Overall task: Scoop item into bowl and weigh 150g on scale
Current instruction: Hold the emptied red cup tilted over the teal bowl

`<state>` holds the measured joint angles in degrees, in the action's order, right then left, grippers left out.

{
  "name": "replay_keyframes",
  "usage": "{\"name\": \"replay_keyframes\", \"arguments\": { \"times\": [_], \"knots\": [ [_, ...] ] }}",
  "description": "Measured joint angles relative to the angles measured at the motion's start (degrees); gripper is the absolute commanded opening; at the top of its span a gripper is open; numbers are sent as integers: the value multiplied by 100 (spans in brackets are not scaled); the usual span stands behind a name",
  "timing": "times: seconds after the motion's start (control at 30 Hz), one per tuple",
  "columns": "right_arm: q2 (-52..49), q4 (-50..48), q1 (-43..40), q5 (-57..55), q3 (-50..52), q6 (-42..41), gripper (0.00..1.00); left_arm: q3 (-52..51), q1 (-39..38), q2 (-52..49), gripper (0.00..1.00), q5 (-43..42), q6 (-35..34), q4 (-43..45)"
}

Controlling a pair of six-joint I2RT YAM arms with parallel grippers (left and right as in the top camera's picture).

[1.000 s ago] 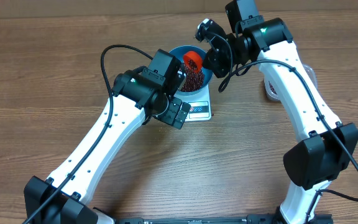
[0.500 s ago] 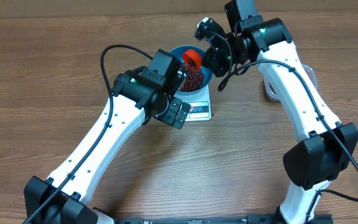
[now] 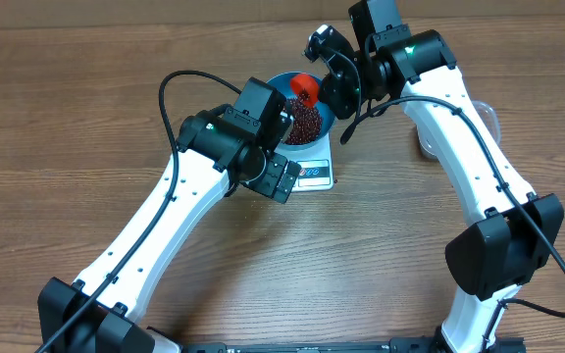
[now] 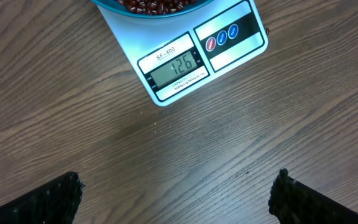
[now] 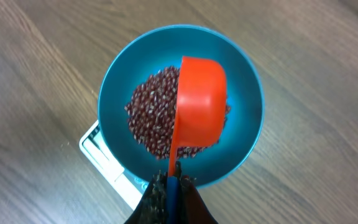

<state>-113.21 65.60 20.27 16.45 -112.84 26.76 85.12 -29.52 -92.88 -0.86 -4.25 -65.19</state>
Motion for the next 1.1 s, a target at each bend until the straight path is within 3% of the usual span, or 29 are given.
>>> {"name": "replay_keyframes", "arguments": {
  "times": [0.6, 1.1],
  "knots": [
    [0, -101, 61, -232, 0, -129, 4, 0, 0, 0, 100, 0, 0, 0],
    [0, 22, 275, -391, 0, 363, 4, 0, 0, 0, 100, 0, 0, -2]
  ]
}}
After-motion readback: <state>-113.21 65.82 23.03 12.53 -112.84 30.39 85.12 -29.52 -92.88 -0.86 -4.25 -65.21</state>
